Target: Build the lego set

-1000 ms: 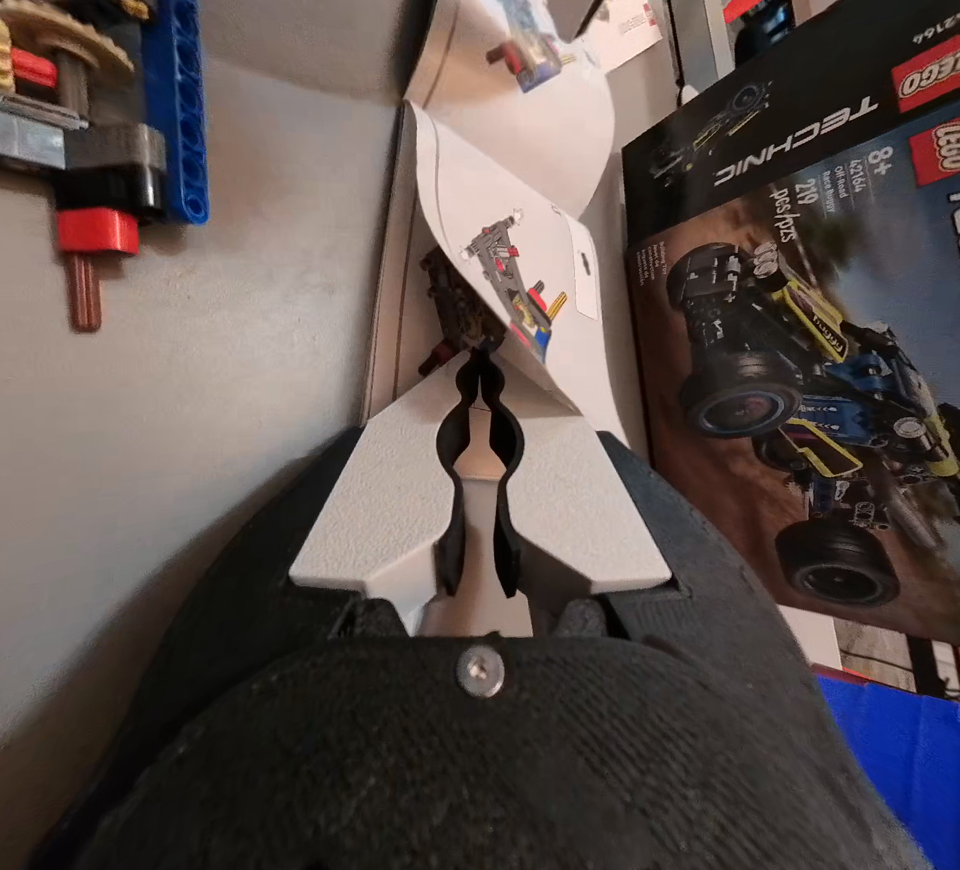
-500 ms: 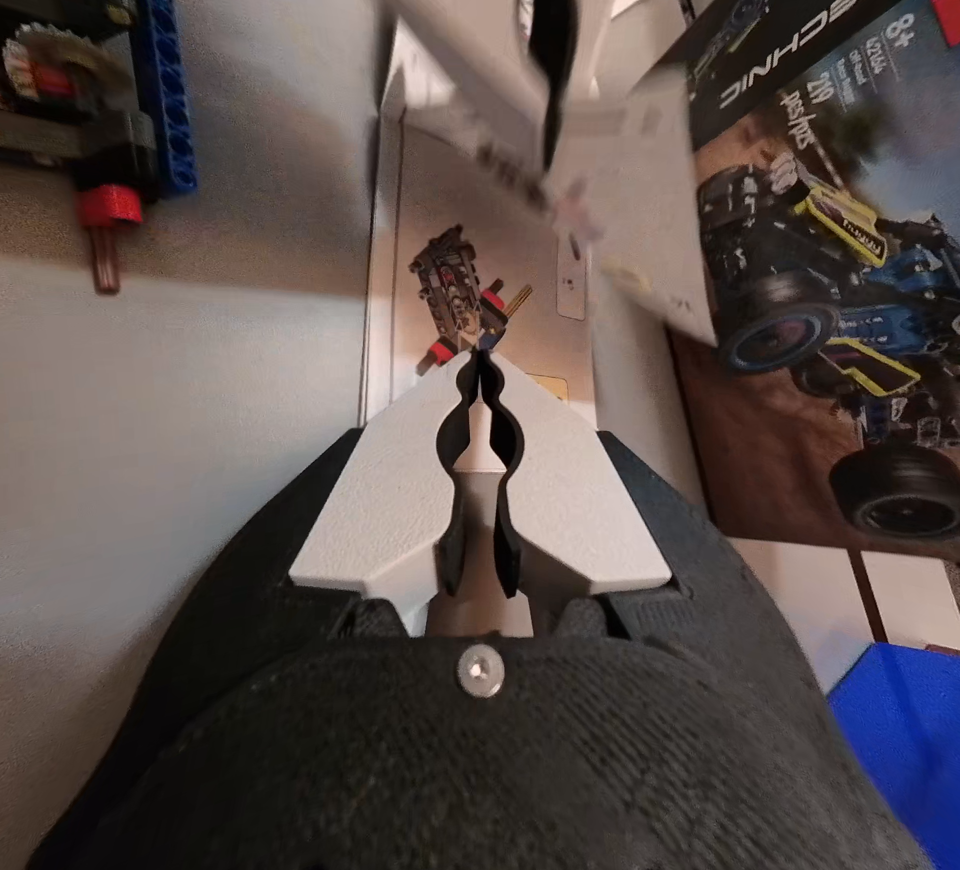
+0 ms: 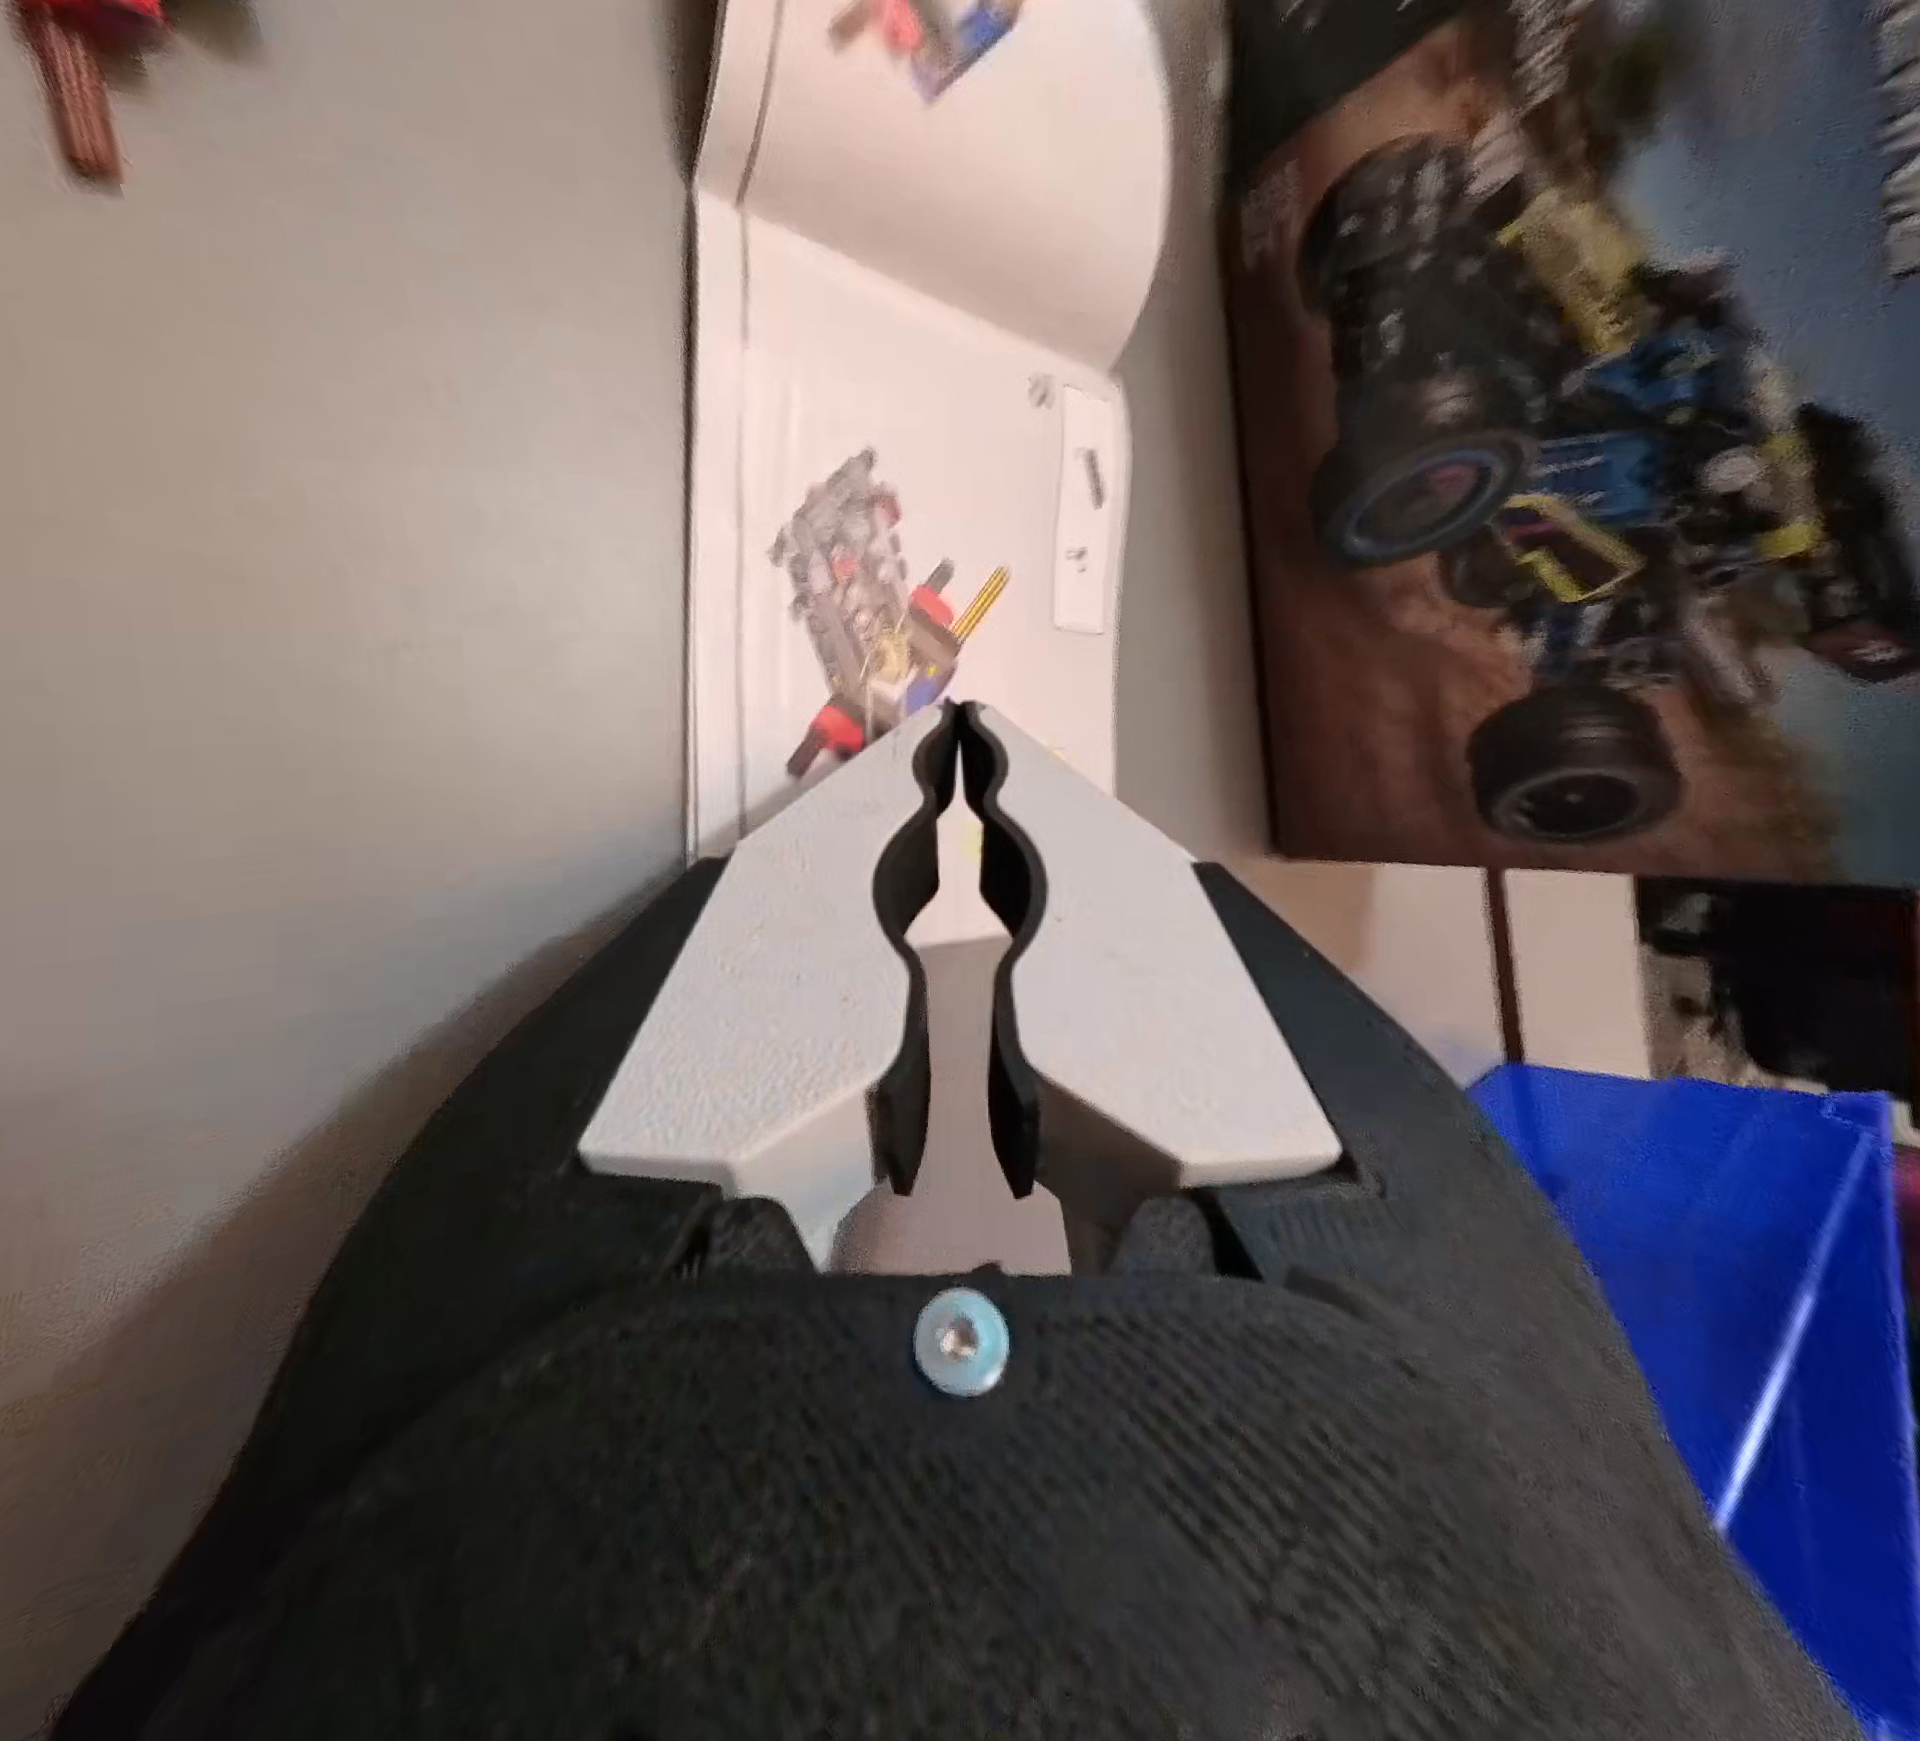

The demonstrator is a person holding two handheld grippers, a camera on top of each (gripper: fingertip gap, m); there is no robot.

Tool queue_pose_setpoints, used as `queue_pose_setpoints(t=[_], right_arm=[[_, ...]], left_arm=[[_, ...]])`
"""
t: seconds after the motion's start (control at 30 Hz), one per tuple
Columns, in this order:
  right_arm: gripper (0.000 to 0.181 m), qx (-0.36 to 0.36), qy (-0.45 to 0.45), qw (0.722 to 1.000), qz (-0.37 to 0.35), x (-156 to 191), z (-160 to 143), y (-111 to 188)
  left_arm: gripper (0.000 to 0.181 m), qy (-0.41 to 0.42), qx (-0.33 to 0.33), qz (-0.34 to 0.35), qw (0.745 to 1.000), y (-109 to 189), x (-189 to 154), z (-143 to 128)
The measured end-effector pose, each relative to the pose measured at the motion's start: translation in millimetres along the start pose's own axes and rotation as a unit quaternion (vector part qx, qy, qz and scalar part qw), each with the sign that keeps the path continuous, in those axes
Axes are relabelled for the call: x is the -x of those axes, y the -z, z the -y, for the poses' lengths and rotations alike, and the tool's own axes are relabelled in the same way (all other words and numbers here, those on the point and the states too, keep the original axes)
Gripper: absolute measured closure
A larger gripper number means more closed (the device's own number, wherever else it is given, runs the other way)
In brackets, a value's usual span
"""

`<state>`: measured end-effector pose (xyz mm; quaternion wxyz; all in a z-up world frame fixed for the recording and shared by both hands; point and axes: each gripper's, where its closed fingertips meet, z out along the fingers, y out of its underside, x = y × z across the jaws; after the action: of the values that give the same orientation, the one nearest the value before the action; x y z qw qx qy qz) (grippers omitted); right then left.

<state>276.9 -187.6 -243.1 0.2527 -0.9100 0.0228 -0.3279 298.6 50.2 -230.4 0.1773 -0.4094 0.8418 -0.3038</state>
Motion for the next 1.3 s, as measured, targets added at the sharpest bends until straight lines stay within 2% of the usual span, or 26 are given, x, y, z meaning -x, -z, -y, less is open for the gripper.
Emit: queue_pose_setpoints(t=[0.03,0.13,0.27,0.47,0.63,0.67,0.73,0.83,0.97,1.1,1.2,1.3], right_arm=[[0.181,-0.027,-0.007,1.0,-0.006,-2.1,11.2,2.9],[0.181,-0.048,-0.029,0.998,0.034,10.0,25.4,3.9],[0.181,-0.027,-0.034,0.998,0.056,24.2,15.0,-7.1],[0.181,-0.002,-0.056,0.996,0.067,24.9,6.9,-2.4],[0.181,0.006,-0.066,0.995,0.08,25.5,6.2,-0.3],[0.181,0.004,-0.071,0.995,0.076,23.6,7.4,1.0],[0.181,-0.027,-0.092,0.994,0.056,14.7,19.4,4.7],[0.181,-0.081,-0.109,0.99,0.035,7.2,46.8,4.6],[0.179,-0.119,-0.101,0.988,0.002,5.6,76.4,-9.7],[0.181,-0.103,-0.065,0.991,-0.058,-3.4,83.0,-19.5],[0.181,-0.092,-0.059,0.991,-0.079,-7.0,77.3,-19.4],[0.181,-0.093,-0.09,0.987,-0.095,-14.2,68.0,-15.0]], left_arm=[[0.163,-0.024,-0.023,-0.008,0.999,0.8,-6.4,10.8],[0.177,-0.131,-0.077,-0.078,0.985,-8.3,-45.1,34.4],[0.181,-0.172,-0.021,-0.088,0.981,-43.3,-46.3,18.3],[0.181,-0.145,0.003,-0.119,0.982,-32.1,-54.7,0.7],[0.181,-0.152,-0.022,-0.104,0.983,-25.5,-57.4,-4.2],[0.176,-0.149,-0.025,-0.097,0.984,-24.8,-55.2,-3.9],[0.169,-0.14,-0.036,-0.082,0.986,-22.3,-49.2,-2.0],[0.17,-0.115,-0.071,-0.09,0.987,-7.1,-46.3,6.5],[0.173,-0.076,-0.135,-0.065,0.986,26.3,-20.4,21.7],[0.178,-0.028,-0.189,0.027,0.981,79.5,45.6,19.6],[0.179,0.01,-0.169,0.091,0.981,115.9,100.1,-13.1],[0.179,0.023,-0.118,0.097,0.988,132.1,123.0,-54.5]])
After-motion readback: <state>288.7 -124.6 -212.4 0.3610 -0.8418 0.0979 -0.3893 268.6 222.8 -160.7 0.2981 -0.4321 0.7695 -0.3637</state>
